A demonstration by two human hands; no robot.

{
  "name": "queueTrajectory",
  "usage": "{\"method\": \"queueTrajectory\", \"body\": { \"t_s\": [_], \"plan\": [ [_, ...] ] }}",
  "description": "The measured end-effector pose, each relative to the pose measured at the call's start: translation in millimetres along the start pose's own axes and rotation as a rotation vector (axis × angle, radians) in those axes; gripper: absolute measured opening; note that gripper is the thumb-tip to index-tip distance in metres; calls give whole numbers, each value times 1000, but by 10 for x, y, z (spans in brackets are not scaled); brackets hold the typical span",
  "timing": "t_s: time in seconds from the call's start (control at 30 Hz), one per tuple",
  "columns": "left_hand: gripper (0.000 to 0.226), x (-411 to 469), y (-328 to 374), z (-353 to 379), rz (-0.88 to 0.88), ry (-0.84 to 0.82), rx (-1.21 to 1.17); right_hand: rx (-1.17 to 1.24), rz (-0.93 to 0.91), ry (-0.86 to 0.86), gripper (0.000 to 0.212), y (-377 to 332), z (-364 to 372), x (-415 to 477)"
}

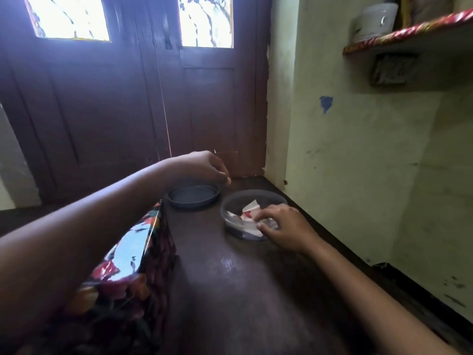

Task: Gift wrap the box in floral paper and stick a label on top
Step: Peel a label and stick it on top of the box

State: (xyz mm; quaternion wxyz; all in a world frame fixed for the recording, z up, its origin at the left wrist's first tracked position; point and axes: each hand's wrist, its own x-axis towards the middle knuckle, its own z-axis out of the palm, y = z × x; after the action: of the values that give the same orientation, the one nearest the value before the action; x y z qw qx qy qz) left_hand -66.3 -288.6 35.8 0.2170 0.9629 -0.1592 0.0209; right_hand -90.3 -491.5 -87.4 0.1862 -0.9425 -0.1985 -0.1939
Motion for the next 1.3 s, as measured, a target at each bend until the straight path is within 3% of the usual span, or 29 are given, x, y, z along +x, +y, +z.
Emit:
{"method": "queueTrajectory", "body": {
  "t_s": [0.1, 0.23, 0.33, 0.4, 0.73, 0.9, 1.03, 1.13, 1.3],
  "plan": [
    [23, -185, 207, 113, 22, -15, -26, 209, 51, 81, 14, -65, -135, -310],
    [21, -313, 321, 323, 9, -3, 27, 229, 144, 226, 37, -75, -219, -505],
    [24, -334, 399, 504, -13, 7, 101, 238, 341, 12, 84, -41, -195, -587],
    [28, -311, 429, 631, -13, 8, 135, 345, 418, -71, 94, -29, -138, -630],
    [15, -21, 425, 1278, -5, 24, 19, 491, 410, 56, 88, 6, 62, -741],
    [19, 84, 415, 1290, -47, 27, 216, 504, 398, 62, 89, 26, 81, -755],
    [37, 121, 401, 1022, -99, -231, 469, 487, 391, 51, 90, 40, 97, -749],
    [47, 112, 411, 1000, -133, -326, 543, 479, 383, 59, 90, 40, 103, -750],
    [35, 84, 420, 1155, -164, -331, 650, 486, 373, 55, 89, 25, 103, -767]
  ]
}}
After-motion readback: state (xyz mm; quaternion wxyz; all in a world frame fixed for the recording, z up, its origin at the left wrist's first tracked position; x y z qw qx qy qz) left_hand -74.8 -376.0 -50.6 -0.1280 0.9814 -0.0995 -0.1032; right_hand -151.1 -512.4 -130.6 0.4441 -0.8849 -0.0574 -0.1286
